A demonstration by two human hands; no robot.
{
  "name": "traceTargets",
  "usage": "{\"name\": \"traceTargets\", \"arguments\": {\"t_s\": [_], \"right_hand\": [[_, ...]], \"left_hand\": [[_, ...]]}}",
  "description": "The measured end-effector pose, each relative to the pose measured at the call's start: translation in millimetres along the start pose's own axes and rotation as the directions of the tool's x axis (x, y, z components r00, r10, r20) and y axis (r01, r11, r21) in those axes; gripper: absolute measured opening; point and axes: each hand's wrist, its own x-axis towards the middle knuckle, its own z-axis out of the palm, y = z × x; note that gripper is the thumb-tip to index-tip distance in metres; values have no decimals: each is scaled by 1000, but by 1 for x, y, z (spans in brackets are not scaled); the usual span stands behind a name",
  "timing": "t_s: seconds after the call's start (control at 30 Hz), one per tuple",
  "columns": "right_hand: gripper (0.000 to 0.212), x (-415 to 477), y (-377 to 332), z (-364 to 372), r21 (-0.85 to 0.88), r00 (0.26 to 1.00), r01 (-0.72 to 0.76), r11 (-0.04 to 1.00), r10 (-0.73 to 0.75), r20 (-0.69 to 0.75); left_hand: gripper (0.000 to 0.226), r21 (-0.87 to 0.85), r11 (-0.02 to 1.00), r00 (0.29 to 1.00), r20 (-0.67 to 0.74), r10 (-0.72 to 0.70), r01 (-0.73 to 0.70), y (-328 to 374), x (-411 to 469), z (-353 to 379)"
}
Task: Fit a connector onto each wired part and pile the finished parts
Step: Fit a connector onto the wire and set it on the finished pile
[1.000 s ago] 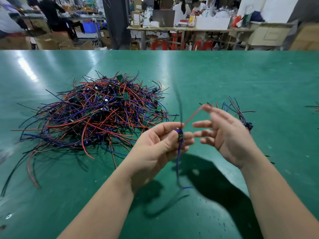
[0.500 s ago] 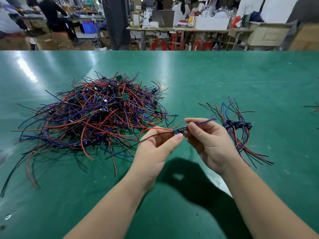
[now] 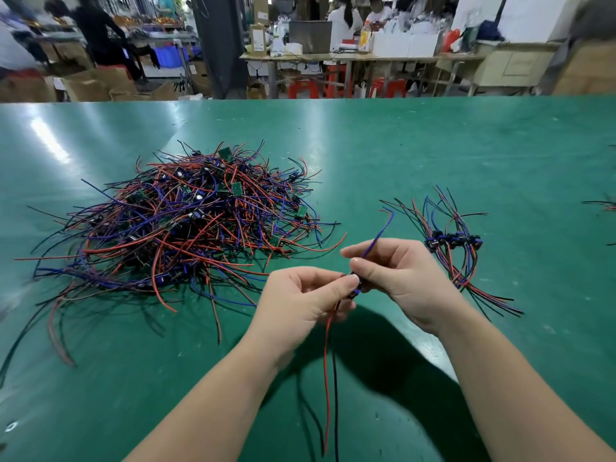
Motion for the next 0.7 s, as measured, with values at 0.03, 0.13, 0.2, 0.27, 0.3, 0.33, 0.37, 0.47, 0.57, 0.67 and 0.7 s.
{"name": "traceTargets", "arguments": {"t_s": [0.03,0.13,0.2,0.27,0.3,0.33,0.37,0.47,0.57,0.67,0.7], "right_hand": [[16,0,2,0,-58,1000,6,998,-6,-7],[14,2,4,0,-108,1000,7,994,-10,-29],[14,5,2,-4,-45,994,-5,999,0,-106],[15,8,-1,-15,88,976,-25,996,43,-214],[14,9,-3,-21,158,968,-36,987,73,-240],[12,10,-4,-25,215,967,-51,975,102,-234],[11,9,-5,-28,265,972,-78,961,133,-195],[25,6,-2,-25,343,971,-237,909,237,42],[31,3,1,-17,270,945,-306,913,256,204],[21,2,3,-10,221,951,-268,938,221,215],[18,1,3,-9,207,956,-259,943,221,193]], "left_hand": [[19,-2,1000,999,-16,-29,28,-1,0,0],[7,28,996,996,-31,-85,86,0,2,-1],[12,70,992,995,-23,-101,102,1,3,-2],[10,99,989,994,7,-109,108,3,1,-2],[9,109,988,994,18,-110,108,3,-1,-1],[8,116,988,994,24,-104,101,3,-2,-1],[8,121,988,995,22,-98,95,4,-3,0],[7,93,993,997,-9,-73,74,3,-3,3],[9,74,995,997,-25,-67,69,3,-3,3],[12,83,994,997,-14,-74,74,3,-4,4],[13,86,993,997,-12,-77,78,3,-4,5]]}}
